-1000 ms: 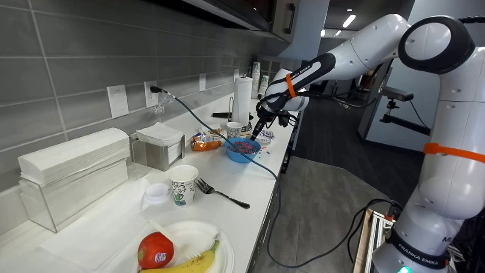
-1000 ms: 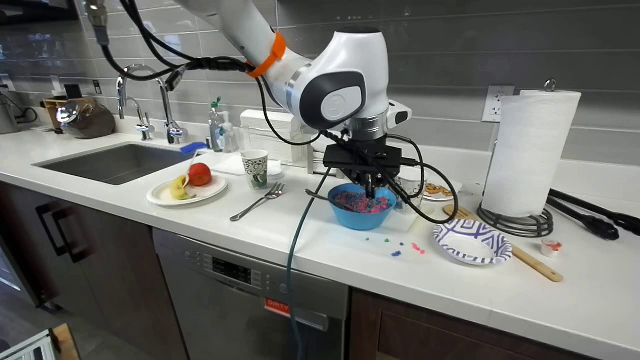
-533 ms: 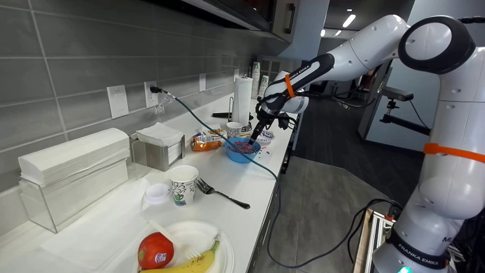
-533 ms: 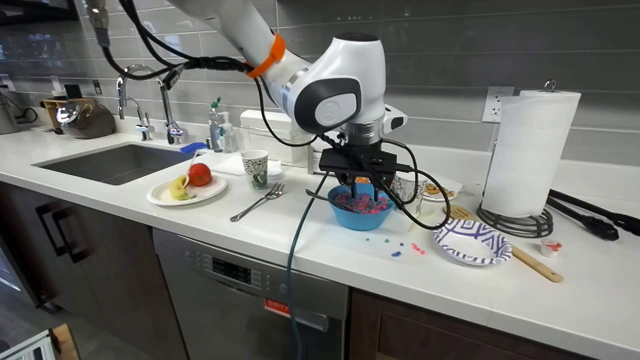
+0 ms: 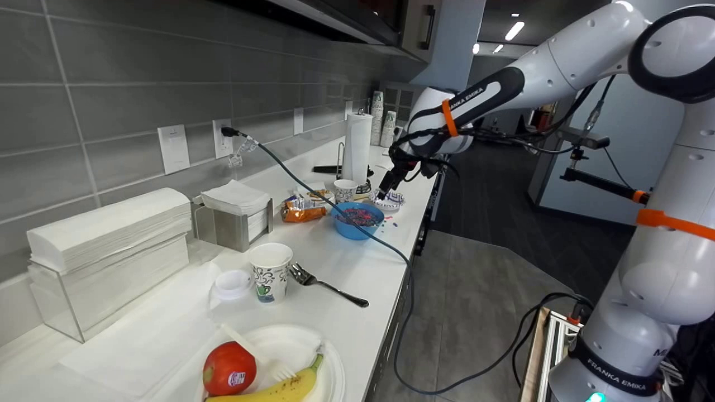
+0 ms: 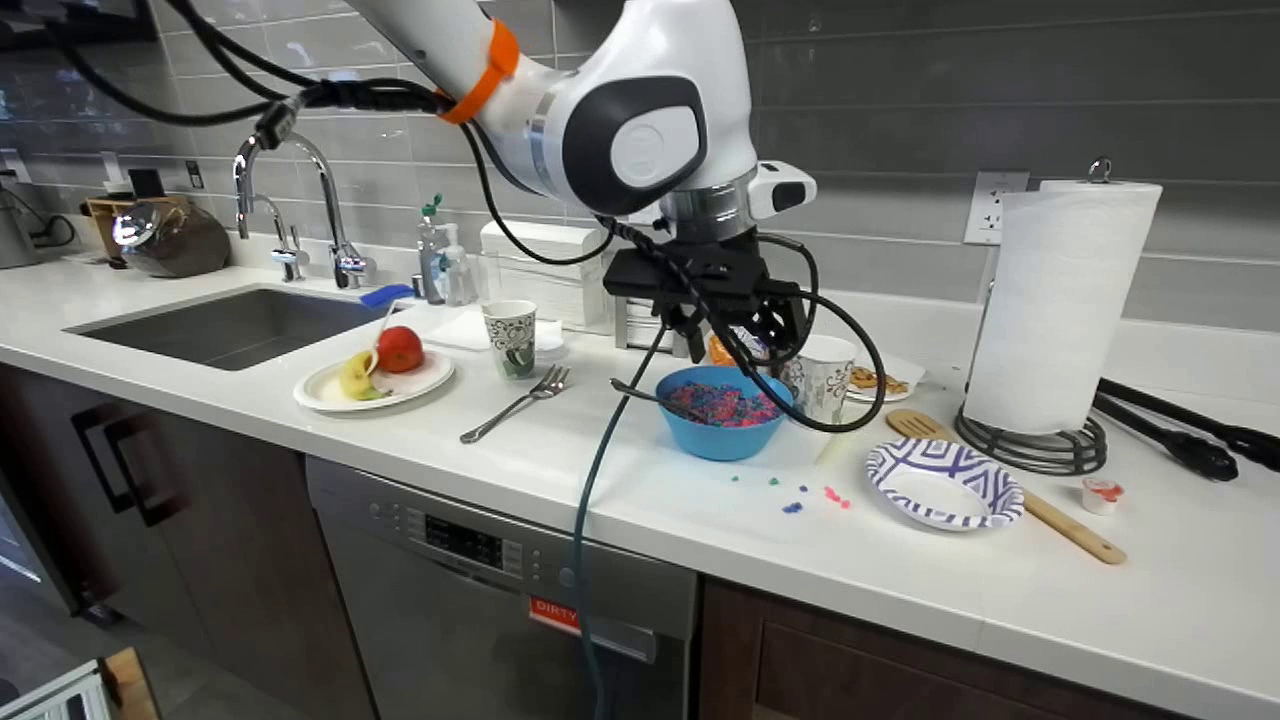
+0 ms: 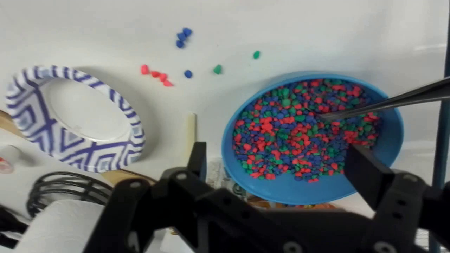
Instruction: Put the blue cereal from the countertop inside the blue bowl.
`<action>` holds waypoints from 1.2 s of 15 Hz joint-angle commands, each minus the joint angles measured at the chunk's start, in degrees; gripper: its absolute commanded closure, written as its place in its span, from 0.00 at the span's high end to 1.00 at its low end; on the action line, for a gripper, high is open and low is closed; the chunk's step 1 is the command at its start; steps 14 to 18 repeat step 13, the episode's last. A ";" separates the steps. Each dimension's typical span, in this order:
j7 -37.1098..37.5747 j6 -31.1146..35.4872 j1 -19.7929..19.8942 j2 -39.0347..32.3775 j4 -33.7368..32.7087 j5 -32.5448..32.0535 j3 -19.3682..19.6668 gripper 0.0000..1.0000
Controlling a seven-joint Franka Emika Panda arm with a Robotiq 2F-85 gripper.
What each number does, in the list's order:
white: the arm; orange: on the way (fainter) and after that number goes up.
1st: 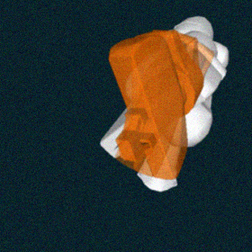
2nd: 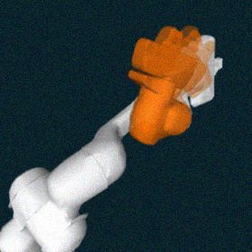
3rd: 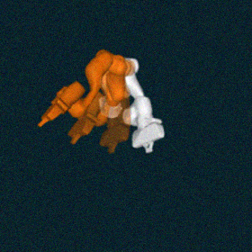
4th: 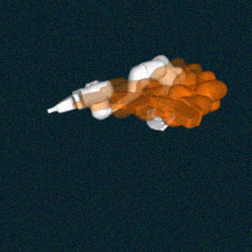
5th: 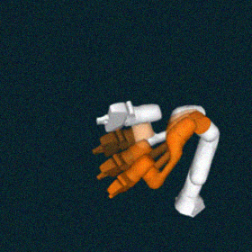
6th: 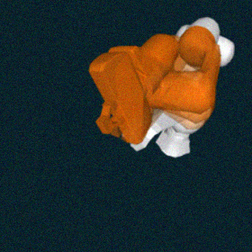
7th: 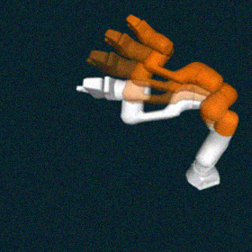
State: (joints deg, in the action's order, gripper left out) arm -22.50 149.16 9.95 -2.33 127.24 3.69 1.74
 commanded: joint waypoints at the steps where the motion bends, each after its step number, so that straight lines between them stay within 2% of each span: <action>1: 11.66 -7.68 -1.17 8.28 4.17 -8.22 2.56 1.00; 4: 19.08 -15.69 -1.41 14.61 6.10 -10.23 1.89 1.00; 7: 22.47 -26.78 -2.36 20.86 6.88 -9.04 1.05 1.00; 8: 19.17 -22.51 -2.54 15.74 4.08 -8.39 2.25 1.00; 10: 19.54 -23.68 -2.93 17.65 4.21 -8.39 2.17 1.00; 18: 19.44 -23.41 -2.86 16.60 4.19 -8.35 2.50 1.00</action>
